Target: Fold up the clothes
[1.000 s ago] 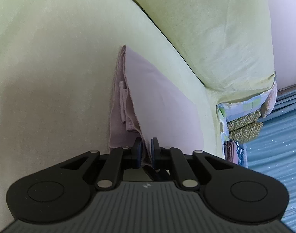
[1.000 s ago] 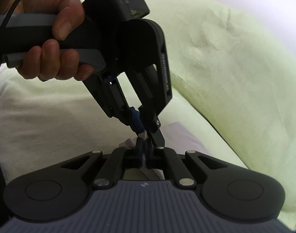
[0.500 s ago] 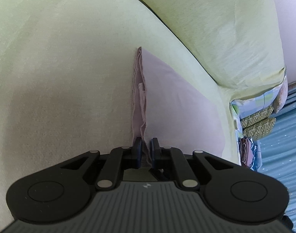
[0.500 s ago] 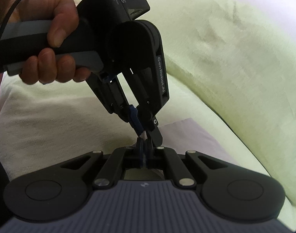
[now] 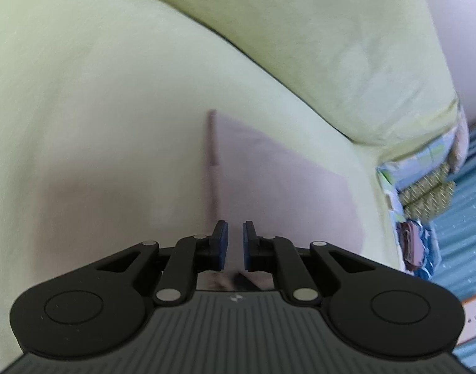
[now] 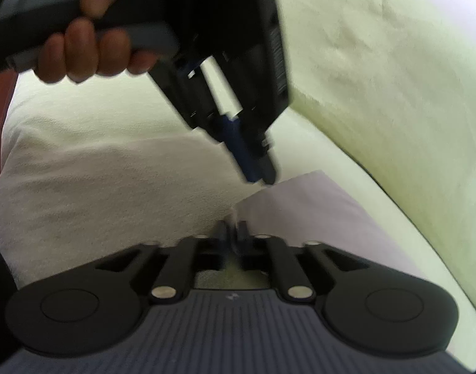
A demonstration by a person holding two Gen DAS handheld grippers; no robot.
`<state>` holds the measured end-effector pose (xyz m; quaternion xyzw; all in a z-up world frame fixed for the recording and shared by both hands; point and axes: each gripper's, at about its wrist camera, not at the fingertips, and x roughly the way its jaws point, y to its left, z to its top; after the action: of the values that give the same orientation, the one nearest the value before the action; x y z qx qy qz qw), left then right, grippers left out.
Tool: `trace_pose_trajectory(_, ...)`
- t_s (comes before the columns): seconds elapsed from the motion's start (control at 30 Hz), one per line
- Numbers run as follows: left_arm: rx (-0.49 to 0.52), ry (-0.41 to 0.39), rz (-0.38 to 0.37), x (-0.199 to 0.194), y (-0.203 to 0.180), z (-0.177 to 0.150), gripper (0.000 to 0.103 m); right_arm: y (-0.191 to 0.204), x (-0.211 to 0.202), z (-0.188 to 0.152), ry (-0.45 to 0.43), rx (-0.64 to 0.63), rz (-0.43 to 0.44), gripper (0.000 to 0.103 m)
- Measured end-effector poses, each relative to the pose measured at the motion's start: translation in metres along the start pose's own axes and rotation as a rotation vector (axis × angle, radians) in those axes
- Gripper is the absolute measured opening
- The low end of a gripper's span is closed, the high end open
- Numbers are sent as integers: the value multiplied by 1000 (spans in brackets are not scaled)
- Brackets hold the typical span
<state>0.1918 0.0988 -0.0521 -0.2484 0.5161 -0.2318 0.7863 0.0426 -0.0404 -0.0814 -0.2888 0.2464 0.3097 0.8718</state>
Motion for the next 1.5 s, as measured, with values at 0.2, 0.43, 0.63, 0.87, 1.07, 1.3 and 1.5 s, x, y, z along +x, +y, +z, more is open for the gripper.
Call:
trace_pose_trajectory(0.2,-12,19,56,19,1,-6,8,-14,-32,-5,-4,35,-13,39)
trace_pose_trajectory(0.43,46,10,84,8,-22,-27,10,-81,-34,-19,33,273,-100,3)
trace_pose_trajectory(0.63,-44,-28,90,4,-8,-39,10,-130,-22,-39,159,443,-170,4)
trace_pose_trajectory(0.87,14,-31,108,6,-49,-31,10,-150,-66,-69,31,749,-216,31)
trace_pose_trajectory(1.07,93,14,87,46,-82,-20,10,-191,-86,-129,-31,994,-138,32)
trace_pose_trajectory(1.3,67,22,97,62,-82,-20,10,-189,-30,-126,-55,1168,-83,33)
trace_pose_trajectory(1.5,76,25,116,69,-83,-27,12,-192,-29,-132,-99,1369,-6,7)
